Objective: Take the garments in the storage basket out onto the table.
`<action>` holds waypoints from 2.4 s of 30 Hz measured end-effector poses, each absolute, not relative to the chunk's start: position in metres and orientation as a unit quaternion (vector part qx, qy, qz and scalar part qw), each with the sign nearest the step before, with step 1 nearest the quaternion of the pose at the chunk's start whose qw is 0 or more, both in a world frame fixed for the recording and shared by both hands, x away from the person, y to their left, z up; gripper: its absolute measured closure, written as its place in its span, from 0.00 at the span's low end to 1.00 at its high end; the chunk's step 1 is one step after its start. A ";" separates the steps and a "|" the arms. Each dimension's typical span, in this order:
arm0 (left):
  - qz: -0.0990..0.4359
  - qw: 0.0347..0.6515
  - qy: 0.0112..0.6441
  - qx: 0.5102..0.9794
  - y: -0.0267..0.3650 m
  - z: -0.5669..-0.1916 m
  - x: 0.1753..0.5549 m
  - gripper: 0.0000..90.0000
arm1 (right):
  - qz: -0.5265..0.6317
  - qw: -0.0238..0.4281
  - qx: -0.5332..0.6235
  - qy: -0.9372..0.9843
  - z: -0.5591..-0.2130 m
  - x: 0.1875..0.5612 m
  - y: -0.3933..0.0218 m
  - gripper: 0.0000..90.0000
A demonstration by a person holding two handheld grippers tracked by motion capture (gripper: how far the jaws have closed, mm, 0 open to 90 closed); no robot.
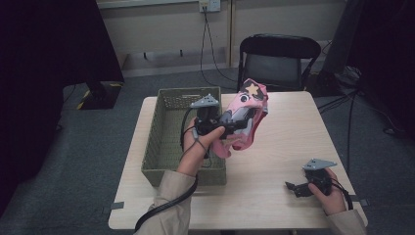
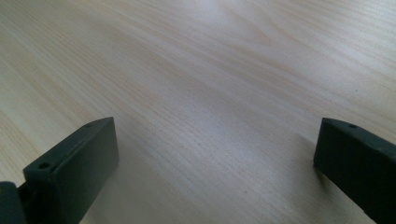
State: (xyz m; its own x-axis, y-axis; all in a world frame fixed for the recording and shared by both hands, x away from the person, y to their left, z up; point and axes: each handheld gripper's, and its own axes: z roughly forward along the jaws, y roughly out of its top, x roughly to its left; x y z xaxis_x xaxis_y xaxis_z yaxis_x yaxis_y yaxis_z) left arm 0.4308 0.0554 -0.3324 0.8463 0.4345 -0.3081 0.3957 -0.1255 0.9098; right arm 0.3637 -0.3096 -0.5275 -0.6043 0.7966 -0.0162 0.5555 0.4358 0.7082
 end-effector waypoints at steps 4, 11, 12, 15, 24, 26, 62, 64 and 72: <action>0.015 0.601 0.276 0.750 0.046 -0.336 0.429 0.62 | 0.340 0.177 0.408 0.829 -0.528 0.364 -0.310 0.00; 0.008 0.597 0.273 0.754 0.028 -0.344 0.425 0.62 | 0.340 0.177 0.408 0.829 -0.528 0.364 -0.310 0.00; 0.006 0.597 0.273 0.755 0.026 -0.345 0.424 0.62 | 0.340 0.177 0.408 0.829 -0.528 0.364 -0.310 0.00; 0.006 0.594 0.273 0.757 0.018 -0.349 0.422 0.62 | 0.340 0.177 0.408 0.829 -0.528 0.364 -0.310 0.00; 0.003 0.590 0.266 0.762 0.000 -0.362 0.417 0.62 | 0.340 0.177 0.408 0.829 -0.528 0.364 -0.310 0.00; 0.003 0.588 0.264 0.764 -0.003 -0.365 0.415 0.62 | 0.340 0.177 0.408 0.828 -0.528 0.364 -0.310 0.00; 0.026 0.531 0.304 0.790 -0.048 -0.435 0.402 0.61 | 0.340 0.178 0.407 0.829 -0.528 0.364 -0.310 0.00; 0.032 0.529 0.305 0.792 -0.049 -0.436 0.402 0.61 | 0.340 0.178 0.407 0.829 -0.528 0.364 -0.310 0.00; 0.037 0.514 0.315 0.797 -0.057 -0.444 0.406 0.61 | 0.340 0.178 0.407 0.829 -0.528 0.364 -0.310 0.00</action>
State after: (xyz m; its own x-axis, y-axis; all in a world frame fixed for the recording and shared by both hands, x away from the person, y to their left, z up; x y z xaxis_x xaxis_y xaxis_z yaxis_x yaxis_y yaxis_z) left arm 0.4060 -0.0570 -0.4445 0.7986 0.5409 -0.2641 0.4640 -0.2738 0.8425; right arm 0.3638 -0.3096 -0.5275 -0.6048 0.7962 -0.0173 0.5545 0.4366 0.7084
